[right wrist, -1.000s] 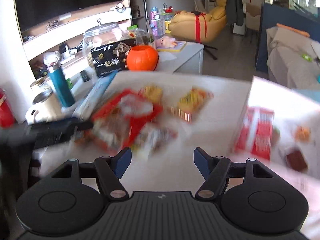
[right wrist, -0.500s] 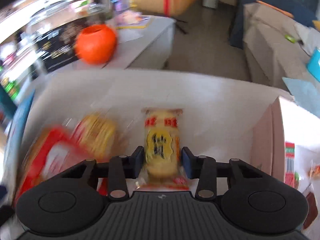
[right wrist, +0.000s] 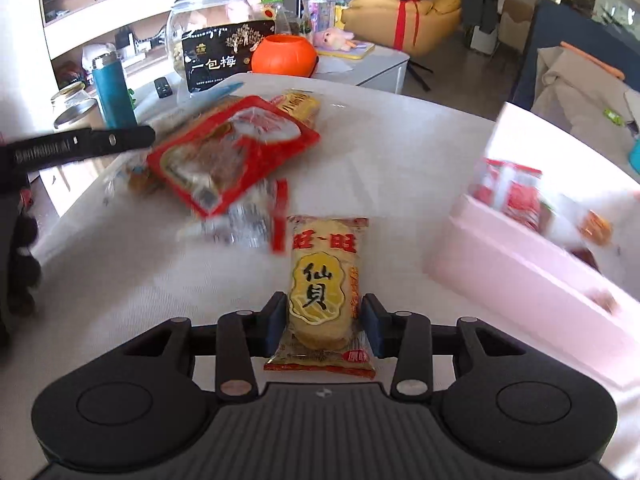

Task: Organize snacks

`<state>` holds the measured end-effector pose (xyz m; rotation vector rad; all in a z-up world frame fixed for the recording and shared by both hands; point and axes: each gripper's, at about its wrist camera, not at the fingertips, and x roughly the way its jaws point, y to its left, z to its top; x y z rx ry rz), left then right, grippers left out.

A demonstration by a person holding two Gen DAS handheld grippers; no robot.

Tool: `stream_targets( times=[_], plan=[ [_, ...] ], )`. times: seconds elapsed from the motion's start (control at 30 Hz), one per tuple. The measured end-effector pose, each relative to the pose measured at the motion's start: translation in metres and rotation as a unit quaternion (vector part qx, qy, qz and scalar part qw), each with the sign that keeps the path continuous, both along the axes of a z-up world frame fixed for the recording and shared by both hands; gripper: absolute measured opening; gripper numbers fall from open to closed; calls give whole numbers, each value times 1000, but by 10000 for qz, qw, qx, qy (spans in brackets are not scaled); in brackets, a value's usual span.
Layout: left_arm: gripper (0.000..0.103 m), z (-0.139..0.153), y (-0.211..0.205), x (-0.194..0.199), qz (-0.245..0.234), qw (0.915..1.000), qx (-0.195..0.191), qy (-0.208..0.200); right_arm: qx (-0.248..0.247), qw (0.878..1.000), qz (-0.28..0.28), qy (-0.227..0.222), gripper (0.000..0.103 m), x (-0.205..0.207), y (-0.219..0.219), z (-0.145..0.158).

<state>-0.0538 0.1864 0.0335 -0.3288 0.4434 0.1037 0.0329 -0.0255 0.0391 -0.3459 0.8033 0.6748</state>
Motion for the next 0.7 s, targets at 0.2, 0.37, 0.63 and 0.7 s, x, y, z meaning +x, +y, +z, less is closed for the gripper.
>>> stream_targets(
  times=[0.2, 0.37, 0.63, 0.7],
  plan=[
    [52, -1, -41, 28, -1007, 9921, 159, 736, 100, 9999, 32, -137, 65, -18, -23, 5],
    [51, -10, -33, 59, -657, 9942, -16, 853, 168, 9974, -55, -694, 70, -26, -19, 9],
    [51, -17, -47, 77, -1417, 9817, 97, 1268, 245, 9961, -390, -751, 72, -28, -49, -2],
    [52, -19, -62, 65, -1717, 9758, 388, 1296, 314, 9952, -646, -662, 73, -24, -62, -7]
  ],
)
